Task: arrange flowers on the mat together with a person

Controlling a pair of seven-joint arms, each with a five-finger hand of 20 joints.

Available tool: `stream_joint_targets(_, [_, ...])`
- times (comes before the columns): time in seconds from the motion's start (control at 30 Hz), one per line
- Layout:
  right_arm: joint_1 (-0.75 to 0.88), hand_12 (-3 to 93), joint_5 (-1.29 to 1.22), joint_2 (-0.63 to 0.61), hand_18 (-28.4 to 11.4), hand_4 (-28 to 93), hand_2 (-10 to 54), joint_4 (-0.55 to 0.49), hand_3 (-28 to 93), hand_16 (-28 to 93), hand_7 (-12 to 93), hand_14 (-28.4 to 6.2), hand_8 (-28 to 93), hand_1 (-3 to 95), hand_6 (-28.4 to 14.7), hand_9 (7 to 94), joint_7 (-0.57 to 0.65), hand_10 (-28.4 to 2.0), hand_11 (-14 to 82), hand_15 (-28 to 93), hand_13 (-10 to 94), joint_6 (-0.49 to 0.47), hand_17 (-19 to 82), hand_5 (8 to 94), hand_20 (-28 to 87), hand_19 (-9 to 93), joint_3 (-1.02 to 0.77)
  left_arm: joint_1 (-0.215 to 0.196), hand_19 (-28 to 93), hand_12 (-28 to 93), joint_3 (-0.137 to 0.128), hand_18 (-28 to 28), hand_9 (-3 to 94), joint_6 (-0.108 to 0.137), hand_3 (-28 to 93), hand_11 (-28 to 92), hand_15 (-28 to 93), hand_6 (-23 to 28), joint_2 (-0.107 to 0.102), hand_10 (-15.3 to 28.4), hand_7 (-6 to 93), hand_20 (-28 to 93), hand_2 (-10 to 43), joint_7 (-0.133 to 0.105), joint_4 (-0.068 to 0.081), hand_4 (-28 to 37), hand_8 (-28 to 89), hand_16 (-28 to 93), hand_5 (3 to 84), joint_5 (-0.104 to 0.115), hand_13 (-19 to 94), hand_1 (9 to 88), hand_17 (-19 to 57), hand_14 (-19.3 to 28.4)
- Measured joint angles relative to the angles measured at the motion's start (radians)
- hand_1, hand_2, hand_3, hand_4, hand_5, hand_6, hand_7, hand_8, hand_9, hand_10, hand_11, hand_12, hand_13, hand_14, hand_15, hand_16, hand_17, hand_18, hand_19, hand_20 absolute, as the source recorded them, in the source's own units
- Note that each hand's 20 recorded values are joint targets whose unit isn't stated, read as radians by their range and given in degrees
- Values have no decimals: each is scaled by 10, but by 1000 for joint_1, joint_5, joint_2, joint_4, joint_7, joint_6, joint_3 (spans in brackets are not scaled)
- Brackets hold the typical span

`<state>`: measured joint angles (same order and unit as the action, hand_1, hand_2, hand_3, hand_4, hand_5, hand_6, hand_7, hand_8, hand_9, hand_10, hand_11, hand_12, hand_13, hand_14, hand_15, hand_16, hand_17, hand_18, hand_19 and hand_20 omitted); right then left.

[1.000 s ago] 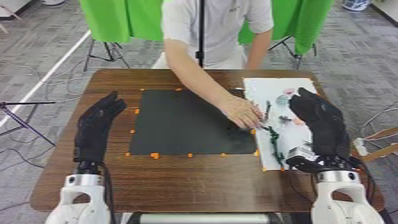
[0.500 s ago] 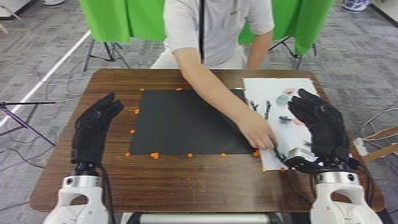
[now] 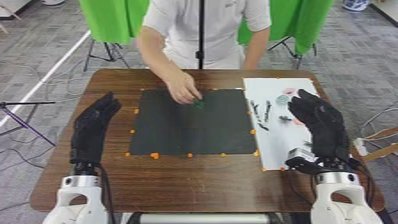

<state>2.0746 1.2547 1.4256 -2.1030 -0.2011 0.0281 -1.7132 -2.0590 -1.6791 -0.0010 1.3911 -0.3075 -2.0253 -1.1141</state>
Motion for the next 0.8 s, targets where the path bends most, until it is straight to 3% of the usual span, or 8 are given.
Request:
stream_joint_targets(0.13, [0, 151, 0, 0, -163, -203, -95, 0, 758, 246, 167, -149, -107, 186, -13, 508, 1, -143, 73, 119, 391, 0, 131, 498, 278, 172, 0, -9, 25, 139, 19, 80, 321, 118, 625, 66, 56, 25, -15, 104, 108, 187, -37, 3, -29, -201, -60, 15, 362, 48, 257, 298, 93, 122])
stream_joint_targets(0.23, [0, 150, 0, -1, -163, -203, -95, 0, 758, 247, 167, -149, -107, 186, -13, 507, 2, -143, 72, 119, 391, 0, 131, 498, 277, 172, 0, -13, 34, 143, 37, 80, 327, 239, 616, 81, 61, 31, -24, 109, 112, 192, -26, 46, -71, -193, -61, 14, 367, 65, 267, 304, 92, 126])
stream_joint_targets(0.27, [-1, 150, 0, -1, -163, -203, -95, 0, 757, 247, 167, -149, -107, 185, -14, 507, 2, -143, 72, 119, 391, 0, 131, 498, 278, 172, 0, -12, 36, 143, 40, 80, 327, 265, 614, 83, 62, 31, -25, 109, 112, 192, -25, 71, -83, -192, -61, 14, 367, 69, 268, 304, 92, 127])
stream_joint_targets(0.33, [-2, 150, 0, -2, -163, -203, -95, 0, 757, 247, 167, -150, -107, 185, -14, 507, 3, -143, 72, 119, 391, 0, 131, 497, 278, 173, 1, -10, 48, 142, 40, 83, 335, 276, 609, 94, 65, 33, -26, 113, 117, 194, -15, 107, -95, -191, -61, 14, 377, 88, 275, 307, 91, 130])
stream_joint_targets(0.47, [-2, 151, 0, -3, -164, -202, -95, 0, 757, 248, 166, -149, -106, 186, -14, 507, 5, -143, 72, 119, 391, -1, 131, 498, 278, 173, 5, -8, 54, 137, 39, 85, 359, 261, 612, 110, 70, 41, -26, 120, 122, 187, -19, 130, -105, -181, -61, 15, 401, 139, 286, 306, 89, 135])
stream_joint_targets(0.63, [-2, 151, 0, -3, -164, -202, -95, 0, 757, 247, 166, -150, -106, 186, -13, 507, 7, -143, 73, 118, 391, 0, 131, 497, 277, 172, 7, 0, 39, 134, 15, 83, 379, 237, 619, 113, 74, 41, -19, 121, 119, 177, -37, 122, -93, -175, -62, 13, 419, 136, 298, 302, 88, 137])
stream_joint_targets(0.7, [-2, 151, 0, -4, -164, -202, -95, 1, 756, 248, 166, -149, -106, 186, -14, 508, 8, -143, 73, 118, 391, 0, 131, 497, 278, 172, 8, 9, 30, 135, -12, 82, 383, 154, 624, 113, 75, 42, -14, 121, 118, 174, -45, 105, -67, -175, -61, 11, 425, 117, 300, 303, 89, 137])
stream_joint_targets(0.8, [-4, 151, 0, -5, -164, -202, -95, 2, 756, 247, 166, -149, -106, 187, -14, 507, 8, -143, 73, 118, 391, 0, 131, 497, 278, 173, 10, 21, 25, 137, -39, 81, 388, -34, 629, 115, 76, 41, -11, 122, 118, 175, -50, 81, -31, -176, -61, 10, 428, 79, 301, 301, 90, 137])
